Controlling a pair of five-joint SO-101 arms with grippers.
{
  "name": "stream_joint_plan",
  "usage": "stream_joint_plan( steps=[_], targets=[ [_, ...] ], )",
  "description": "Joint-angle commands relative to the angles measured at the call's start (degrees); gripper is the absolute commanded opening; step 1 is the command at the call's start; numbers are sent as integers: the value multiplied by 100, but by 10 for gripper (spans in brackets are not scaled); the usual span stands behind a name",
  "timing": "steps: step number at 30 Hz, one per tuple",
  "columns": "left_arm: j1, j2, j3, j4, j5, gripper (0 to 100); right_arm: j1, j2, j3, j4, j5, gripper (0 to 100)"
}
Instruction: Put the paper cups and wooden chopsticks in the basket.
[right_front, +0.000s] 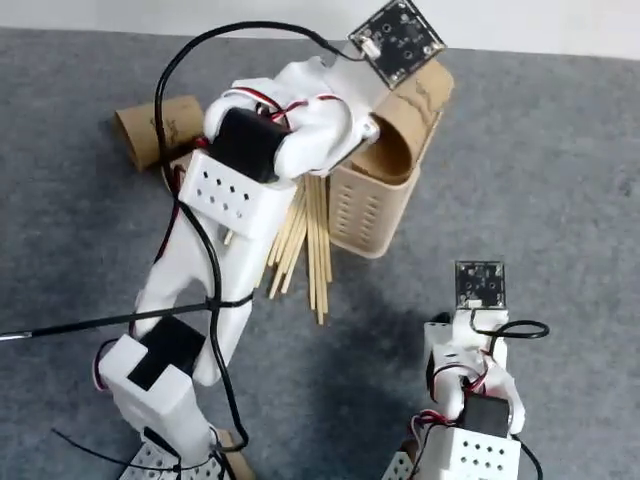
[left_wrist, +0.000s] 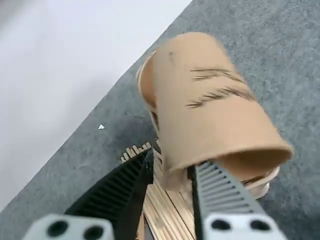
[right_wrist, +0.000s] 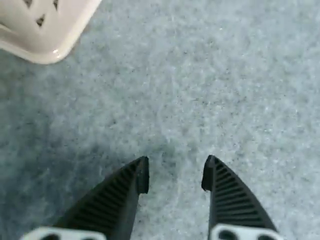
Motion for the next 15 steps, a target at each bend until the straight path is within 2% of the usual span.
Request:
stream_joint_plan(
  steps=[1,7,15],
  targets=[
    [-110,-66,-215,-132,88,160,22,-57,31,-66,-62,180],
    [-84,-13,-778,-211,97,160,13,-57,40,-66,-62,180],
    [-110,4,-593,-1116,229,160,-347,-57,31,101,-44,180]
  ],
)
